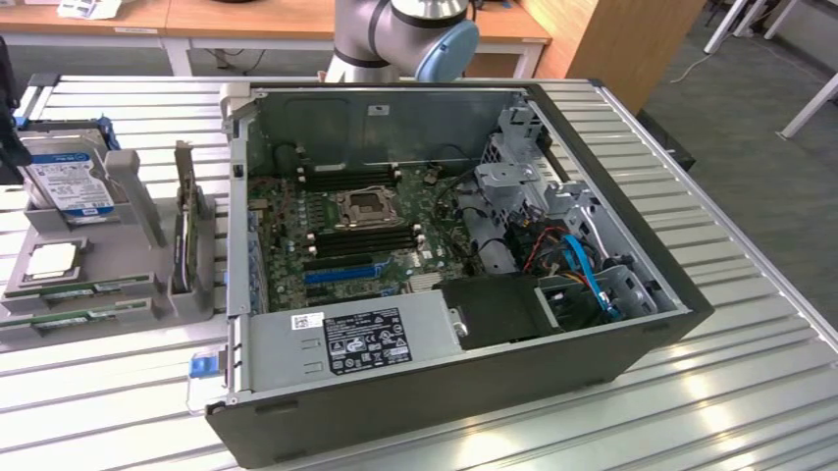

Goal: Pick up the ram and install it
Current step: 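Pick up the ram and move it above insertion slot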

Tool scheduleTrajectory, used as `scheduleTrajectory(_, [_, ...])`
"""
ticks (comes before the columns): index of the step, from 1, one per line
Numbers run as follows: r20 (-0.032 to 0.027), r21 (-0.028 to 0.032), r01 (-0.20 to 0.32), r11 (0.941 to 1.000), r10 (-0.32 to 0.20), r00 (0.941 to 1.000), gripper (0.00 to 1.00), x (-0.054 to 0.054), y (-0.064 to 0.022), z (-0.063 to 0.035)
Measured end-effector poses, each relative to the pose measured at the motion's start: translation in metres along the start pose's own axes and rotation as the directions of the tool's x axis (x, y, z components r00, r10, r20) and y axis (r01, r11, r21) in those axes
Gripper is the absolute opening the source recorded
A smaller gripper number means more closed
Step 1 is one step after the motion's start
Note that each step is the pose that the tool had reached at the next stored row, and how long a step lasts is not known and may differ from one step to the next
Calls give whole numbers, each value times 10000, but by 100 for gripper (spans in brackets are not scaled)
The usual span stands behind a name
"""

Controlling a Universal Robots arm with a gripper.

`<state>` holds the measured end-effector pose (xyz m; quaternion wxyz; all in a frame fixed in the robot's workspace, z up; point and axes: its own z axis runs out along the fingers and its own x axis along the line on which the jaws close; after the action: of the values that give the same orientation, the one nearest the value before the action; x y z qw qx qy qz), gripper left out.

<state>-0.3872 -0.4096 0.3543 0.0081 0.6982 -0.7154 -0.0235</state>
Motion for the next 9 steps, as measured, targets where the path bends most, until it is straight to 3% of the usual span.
scheduleTrajectory(9, [11, 14, 8, 10000, -8, 10000, 31, 3, -6, 130])
